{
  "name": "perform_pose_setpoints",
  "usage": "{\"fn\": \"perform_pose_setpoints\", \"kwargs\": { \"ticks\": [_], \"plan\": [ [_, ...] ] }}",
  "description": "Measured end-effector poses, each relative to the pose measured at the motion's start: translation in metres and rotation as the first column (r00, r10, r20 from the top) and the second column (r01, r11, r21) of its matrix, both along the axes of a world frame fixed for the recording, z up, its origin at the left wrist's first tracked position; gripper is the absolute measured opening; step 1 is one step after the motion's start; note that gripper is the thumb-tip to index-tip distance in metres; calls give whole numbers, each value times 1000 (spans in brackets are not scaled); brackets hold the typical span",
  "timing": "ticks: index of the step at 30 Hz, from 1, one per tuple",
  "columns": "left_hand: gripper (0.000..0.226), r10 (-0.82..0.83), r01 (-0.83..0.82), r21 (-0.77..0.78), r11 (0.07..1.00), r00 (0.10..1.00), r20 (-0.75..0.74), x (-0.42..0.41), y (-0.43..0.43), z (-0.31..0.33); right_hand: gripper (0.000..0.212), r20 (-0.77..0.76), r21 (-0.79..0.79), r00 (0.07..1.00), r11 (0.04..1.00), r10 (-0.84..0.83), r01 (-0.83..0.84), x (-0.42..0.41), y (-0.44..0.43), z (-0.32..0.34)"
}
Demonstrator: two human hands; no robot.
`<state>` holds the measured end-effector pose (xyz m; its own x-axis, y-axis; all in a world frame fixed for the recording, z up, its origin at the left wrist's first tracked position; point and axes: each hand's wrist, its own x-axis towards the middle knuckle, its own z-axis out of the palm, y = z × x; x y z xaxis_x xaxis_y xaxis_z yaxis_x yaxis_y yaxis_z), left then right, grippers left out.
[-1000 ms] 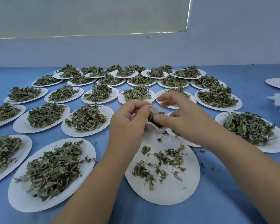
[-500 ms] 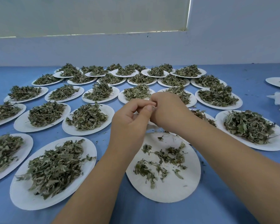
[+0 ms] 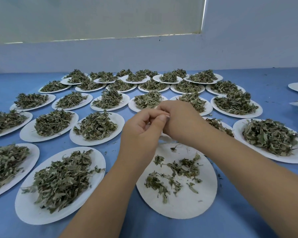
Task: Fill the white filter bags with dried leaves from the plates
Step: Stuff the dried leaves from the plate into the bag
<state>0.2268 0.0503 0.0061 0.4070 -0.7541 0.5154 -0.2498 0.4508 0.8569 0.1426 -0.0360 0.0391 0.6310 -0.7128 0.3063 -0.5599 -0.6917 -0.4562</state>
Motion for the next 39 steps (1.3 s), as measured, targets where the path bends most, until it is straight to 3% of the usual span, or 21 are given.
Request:
{"fn": "perform_pose_setpoints", "kwargs": {
  "ticks": [5,8,10,14,21,29,34,39],
  "plan": [
    [19,87,-87,9,996,996,-20,3,-1,-1,6,197,68,974,990,111,-126,-28,5,1],
    [18,156,-155,22,988,987,-45,4,-3,-1,18,272,71,956,988,114,-138,-58,11,1],
    [18,183,-181,29,983,982,-50,3,-5,0,19,226,119,970,985,94,-123,-77,14,1],
    [19,213,-212,38,976,977,-8,3,-5,0,13,-8,217,988,964,156,-151,-96,13,3],
    [19,211,-210,49,976,977,-15,2,-4,-1,36,-366,157,895,965,255,-210,-102,19,-3],
    [20,203,-204,41,978,979,27,1,-4,-1,33,-386,206,865,944,322,-259,-99,27,-3],
    [20,211,-213,42,976,976,46,1,-4,0,33,-259,394,866,865,427,-309,-100,28,1],
    [21,209,-211,46,976,977,47,0,-4,0,28,-293,244,914,946,280,-212,-107,18,4]
  ]
}}
